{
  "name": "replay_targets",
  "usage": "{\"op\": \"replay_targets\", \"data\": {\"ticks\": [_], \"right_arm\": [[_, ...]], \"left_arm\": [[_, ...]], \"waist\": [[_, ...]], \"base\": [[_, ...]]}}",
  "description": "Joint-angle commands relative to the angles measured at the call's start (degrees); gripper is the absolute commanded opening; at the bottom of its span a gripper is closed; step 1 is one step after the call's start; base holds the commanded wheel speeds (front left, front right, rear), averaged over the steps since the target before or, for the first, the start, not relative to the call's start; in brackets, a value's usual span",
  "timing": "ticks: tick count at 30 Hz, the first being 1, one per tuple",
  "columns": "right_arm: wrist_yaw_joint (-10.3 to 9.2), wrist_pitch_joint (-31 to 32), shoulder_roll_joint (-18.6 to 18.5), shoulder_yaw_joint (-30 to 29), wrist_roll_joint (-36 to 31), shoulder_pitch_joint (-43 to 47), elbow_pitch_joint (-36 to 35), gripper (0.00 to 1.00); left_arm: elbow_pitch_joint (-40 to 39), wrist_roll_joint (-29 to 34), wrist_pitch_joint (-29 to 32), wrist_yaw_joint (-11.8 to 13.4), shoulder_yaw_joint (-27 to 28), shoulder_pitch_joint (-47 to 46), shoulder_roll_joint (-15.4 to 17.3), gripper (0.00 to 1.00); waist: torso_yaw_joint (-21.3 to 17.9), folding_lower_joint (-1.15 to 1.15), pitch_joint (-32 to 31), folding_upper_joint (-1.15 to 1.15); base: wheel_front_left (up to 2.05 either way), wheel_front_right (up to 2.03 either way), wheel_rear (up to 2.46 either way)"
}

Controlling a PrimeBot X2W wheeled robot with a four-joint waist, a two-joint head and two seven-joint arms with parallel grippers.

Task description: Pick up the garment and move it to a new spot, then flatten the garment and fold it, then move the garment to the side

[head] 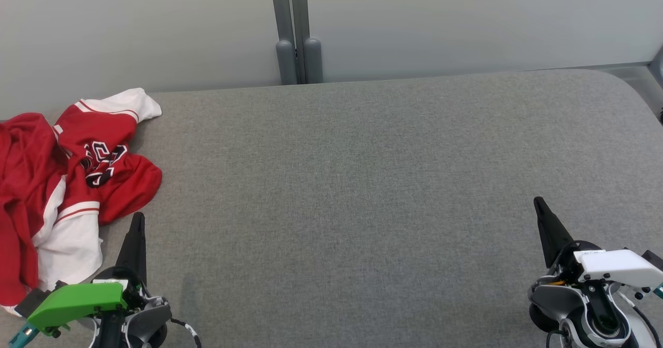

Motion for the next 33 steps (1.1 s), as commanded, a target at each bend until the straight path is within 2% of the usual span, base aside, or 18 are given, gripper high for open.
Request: {"op": "replay_targets", "data": {"ticks": [1, 23, 24, 33], "right_arm": [[0.02, 0.15, -0.04, -0.03, 0.4, -0.32, 0.08, 0.0], [0.02, 0.15, -0.04, -0.03, 0.4, -0.32, 0.08, 0.0], [0.0, -0.02, 0.02, 0.01, -0.03, 0.08, 0.16, 1.0], [-0.01, -2.11, -0.19, 1.43, -2.25, 1.7, 0.13, 1.0]], "left_arm": [[-0.09, -0.03, 0.23, -0.27, 0.16, -0.74, 0.43, 0.0], [-0.09, -0.03, 0.23, -0.27, 0.16, -0.74, 0.44, 0.0], [0.14, 0.0, -0.03, 0.01, -0.04, 0.07, -0.03, 1.0], [0.66, 1.47, -2.14, 0.08, -1.68, 1.28, -0.2, 1.0]], "waist": [[0.0, 0.0, 0.0, 0.0], [0.0, 0.0, 0.0, 0.0], [0.0, 0.0, 0.0, 0.0], [0.03, 0.0, -0.03, 0.0]], "base": [[0.0, 0.0, 0.0], [0.0, 0.0, 0.0], [0.0, 0.0, 0.0], [0.0, 0.0, 0.0]]}}
